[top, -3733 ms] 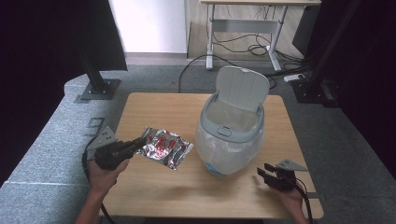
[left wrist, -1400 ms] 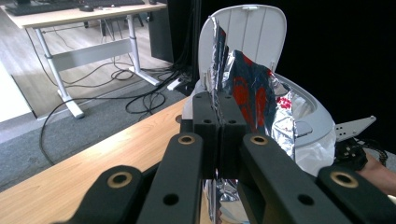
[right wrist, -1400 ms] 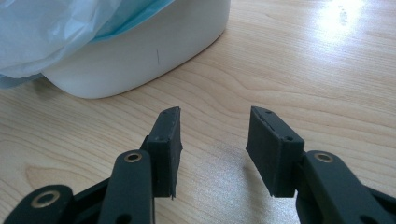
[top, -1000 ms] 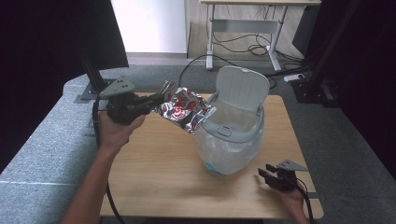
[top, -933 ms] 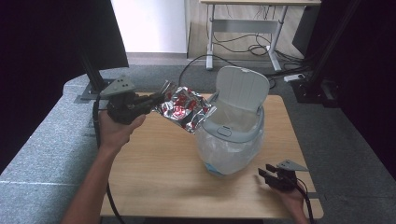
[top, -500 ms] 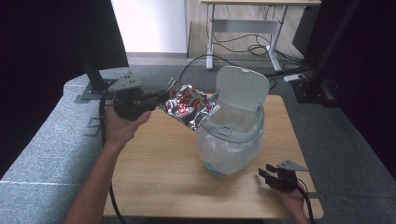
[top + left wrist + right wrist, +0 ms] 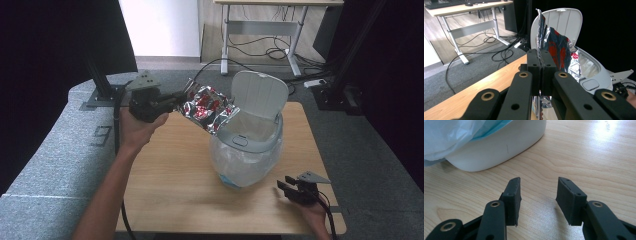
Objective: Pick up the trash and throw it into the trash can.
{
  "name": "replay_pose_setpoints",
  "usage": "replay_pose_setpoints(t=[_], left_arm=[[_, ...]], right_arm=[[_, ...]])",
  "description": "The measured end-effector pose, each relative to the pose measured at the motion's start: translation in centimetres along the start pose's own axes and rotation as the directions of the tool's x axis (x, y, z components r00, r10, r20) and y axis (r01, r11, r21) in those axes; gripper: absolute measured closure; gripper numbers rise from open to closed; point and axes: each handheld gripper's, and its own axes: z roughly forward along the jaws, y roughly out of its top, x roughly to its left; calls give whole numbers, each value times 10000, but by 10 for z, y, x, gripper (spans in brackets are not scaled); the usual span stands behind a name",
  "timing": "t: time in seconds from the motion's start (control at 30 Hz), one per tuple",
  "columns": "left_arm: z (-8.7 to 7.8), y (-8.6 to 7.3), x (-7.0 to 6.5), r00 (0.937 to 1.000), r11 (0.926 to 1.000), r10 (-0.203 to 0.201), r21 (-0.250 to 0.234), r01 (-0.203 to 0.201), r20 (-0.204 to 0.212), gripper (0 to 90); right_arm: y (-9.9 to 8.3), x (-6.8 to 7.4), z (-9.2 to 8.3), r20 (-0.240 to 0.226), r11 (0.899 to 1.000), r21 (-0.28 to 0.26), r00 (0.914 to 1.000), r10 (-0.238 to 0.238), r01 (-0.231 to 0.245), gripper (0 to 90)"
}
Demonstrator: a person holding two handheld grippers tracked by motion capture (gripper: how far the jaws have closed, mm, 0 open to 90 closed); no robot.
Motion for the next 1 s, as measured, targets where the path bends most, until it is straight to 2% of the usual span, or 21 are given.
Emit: replay_pose_setpoints(t=[0.33, 0.5, 1.0], left_arm=[[12, 1, 5, 9999, 9999, -143, 45, 143, 45, 885], [19, 3, 5, 9999, 9998, -92, 159, 90, 101, 884], [29, 16, -1, 9999, 9999, 43, 103, -45, 158, 884]], right_arm=[[0, 0, 0, -10, 10000, 9, 10000, 26, -26, 535], [0, 0, -1, -12, 10000, 9, 10000, 41, -41, 534], [0, -2, -1, 8, 10000, 16, 10000, 88, -88, 534]])
